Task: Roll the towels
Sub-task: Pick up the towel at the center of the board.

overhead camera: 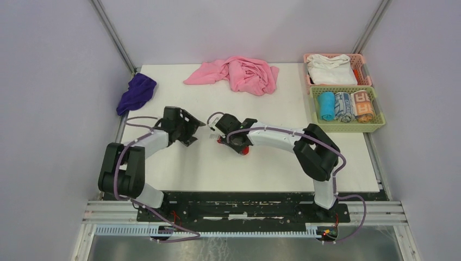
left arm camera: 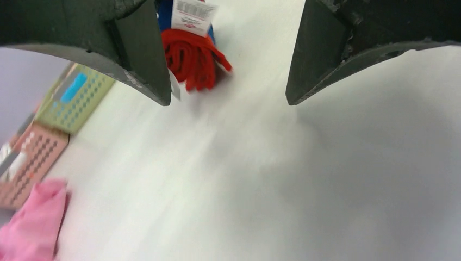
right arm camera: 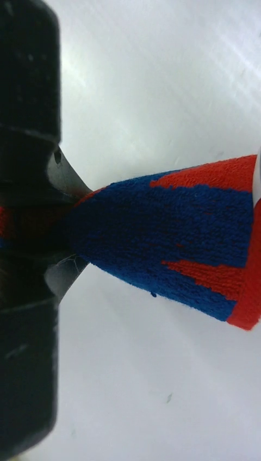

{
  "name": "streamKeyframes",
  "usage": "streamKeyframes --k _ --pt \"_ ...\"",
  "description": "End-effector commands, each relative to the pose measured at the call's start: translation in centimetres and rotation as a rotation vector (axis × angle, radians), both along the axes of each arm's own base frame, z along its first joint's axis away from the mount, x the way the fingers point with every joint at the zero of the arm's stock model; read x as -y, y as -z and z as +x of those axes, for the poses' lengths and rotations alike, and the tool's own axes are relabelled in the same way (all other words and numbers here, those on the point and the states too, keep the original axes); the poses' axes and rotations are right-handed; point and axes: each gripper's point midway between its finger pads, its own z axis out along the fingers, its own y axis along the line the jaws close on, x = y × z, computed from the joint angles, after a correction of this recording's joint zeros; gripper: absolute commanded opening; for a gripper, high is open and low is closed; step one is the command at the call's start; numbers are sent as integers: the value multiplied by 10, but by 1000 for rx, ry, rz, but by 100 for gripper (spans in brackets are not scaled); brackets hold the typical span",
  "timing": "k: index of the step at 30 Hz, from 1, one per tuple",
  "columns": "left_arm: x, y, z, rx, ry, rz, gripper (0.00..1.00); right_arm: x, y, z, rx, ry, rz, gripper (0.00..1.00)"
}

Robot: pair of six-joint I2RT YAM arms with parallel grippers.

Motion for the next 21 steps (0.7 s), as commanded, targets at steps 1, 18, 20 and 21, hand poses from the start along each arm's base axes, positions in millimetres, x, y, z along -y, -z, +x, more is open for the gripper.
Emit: streamKeyframes --k 1,18,20,21 --pt "-54 -39 21 44 -13 220 86 53 -44 19 68 120 -77 0" --pt "-112 -167 30 243 123 659 96 298 -194 103 369 794 -422 0" --pt "-112 -162 27 242 132 658 97 321 -197 109 372 884 -413 0" --pt "-111 -159 26 238 140 656 97 331 -199 113 380 925 -412 0"
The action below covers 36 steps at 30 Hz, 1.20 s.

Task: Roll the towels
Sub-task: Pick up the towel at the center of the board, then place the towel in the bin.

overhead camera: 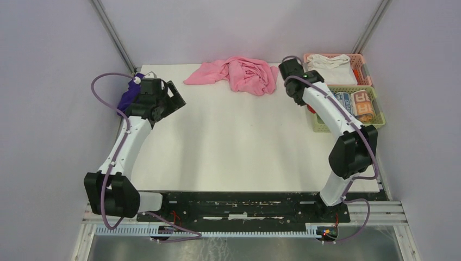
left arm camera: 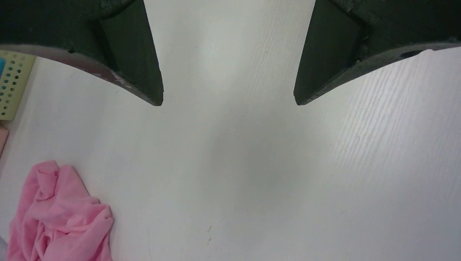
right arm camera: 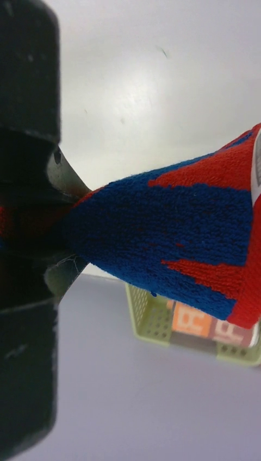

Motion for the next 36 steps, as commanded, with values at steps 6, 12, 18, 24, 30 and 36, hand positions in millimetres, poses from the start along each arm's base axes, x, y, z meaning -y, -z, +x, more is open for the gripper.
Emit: streamKeyframes --k 6,12,18,24,30,36 --pt "-15 6 -14 -24 38 121 99 97 -25 27 119 328 -63 0" --pt "-14 10 -15 -33 41 121 99 116 10 52 100 392 -76 0" --pt "-15 12 -15 -40 39 126 100 112 50 63 27 380 -56 0" --pt "-15 13 -15 -44 41 122 100 100 91 66 -80 324 61 0" --pt "-13 15 -15 -46 46 118 100 89 128 65 -190 249 256 0" --pt "-11 16 -15 -46 54 108 100 69 160 60 -320 94 459 0"
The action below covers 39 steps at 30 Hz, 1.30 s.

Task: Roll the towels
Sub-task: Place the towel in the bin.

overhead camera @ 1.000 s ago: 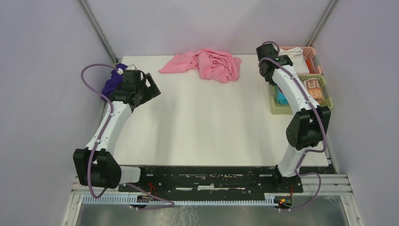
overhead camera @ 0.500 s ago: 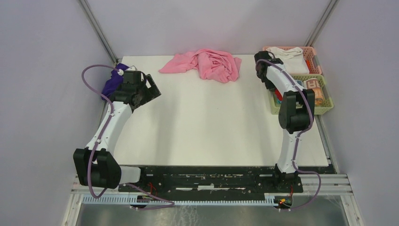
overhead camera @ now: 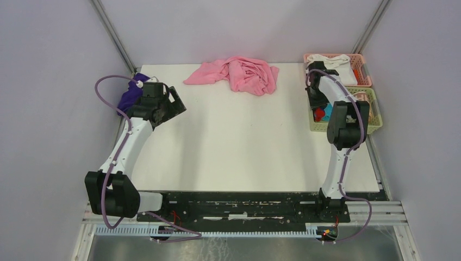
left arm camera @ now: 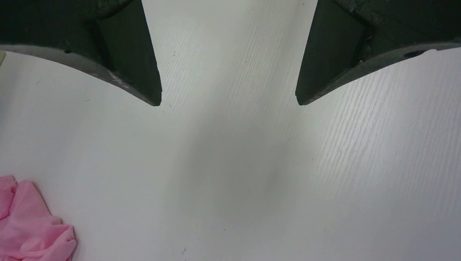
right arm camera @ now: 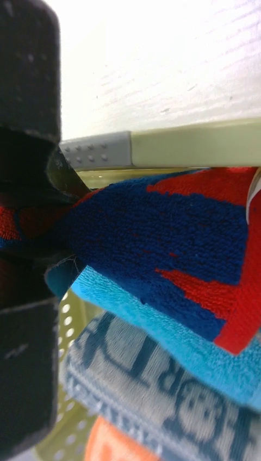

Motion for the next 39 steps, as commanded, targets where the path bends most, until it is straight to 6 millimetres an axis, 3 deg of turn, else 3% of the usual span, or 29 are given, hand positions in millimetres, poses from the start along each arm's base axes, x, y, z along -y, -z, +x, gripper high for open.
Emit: streamKeyframes --k 1,4,8,13,17,21,26,34,39 --pt "-2 -5 0 22 39 38 100 -34 30 2 -50 -156 253 0" --pt "-1 -4 1 23 42 33 100 -42 43 1 -62 -192 362 0" --pt "-1 -2 1 18 43 28 100 -33 60 1 -96 -157 389 1" --pt "1 0 1 12 48 22 100 -21 71 0 -114 -31 388 11" --pt "2 2 1 7 53 16 100 -16 55 4 -59 20 356 22" --pt "2 3 1 5 52 12 100 -10 25 11 25 33 321 42" --pt "1 3 1 5 50 9 100 -9 -4 17 96 25 314 56" --pt "1 2 1 6 51 6 100 -10 -30 16 150 18 319 60" --pt "2 3 1 3 54 2 100 -10 -33 14 153 18 318 62"
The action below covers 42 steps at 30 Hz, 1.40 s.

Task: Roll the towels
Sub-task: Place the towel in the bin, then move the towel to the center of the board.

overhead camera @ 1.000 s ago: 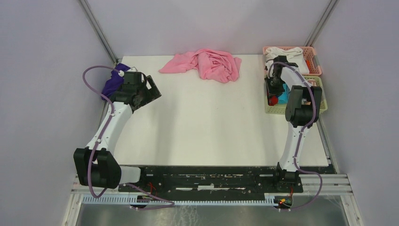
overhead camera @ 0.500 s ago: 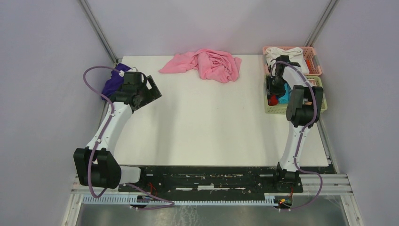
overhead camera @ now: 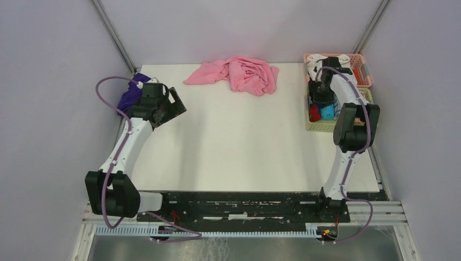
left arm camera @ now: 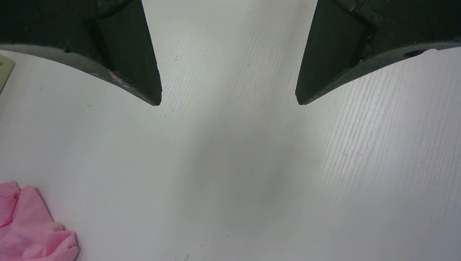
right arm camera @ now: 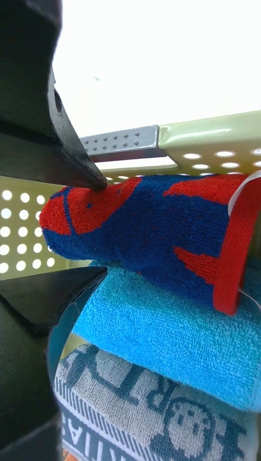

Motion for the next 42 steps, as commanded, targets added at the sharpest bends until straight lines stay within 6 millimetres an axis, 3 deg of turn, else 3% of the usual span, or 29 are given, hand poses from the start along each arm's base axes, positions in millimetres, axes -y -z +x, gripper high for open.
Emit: streamKeyframes --k 1,7,12,16,18,20,22,25,33,39,42 --pt "-1 -1 4 16 39 22 100 0 -25 4 68 15 -3 63" --pt "-1 -1 4 15 40 22 100 -1 -53 -1 147 64 3 60" --pt "-5 -2 5 19 32 26 100 -16 -87 -16 248 108 52 66" --pt "-14 -2 6 26 -6 38 99 -52 -112 -32 370 78 107 74" --pt "-20 -3 8 38 -35 48 99 -79 -124 -36 472 53 187 79" --pt "-30 -5 11 53 -74 64 99 -111 -139 -40 575 4 279 98" --pt "-42 -4 15 54 -119 86 100 -135 -151 -48 651 -52 336 100" --pt "-58 -2 23 51 -176 108 99 -152 -156 -63 713 -89 423 100" --pt "-115 0 71 97 -333 150 99 -179 -139 -95 723 -189 478 100" --pt "-175 19 125 77 -385 298 97 -204 -142 -115 738 -306 411 100" --pt "-194 28 156 58 -328 417 95 -210 -140 -120 739 -327 413 100"
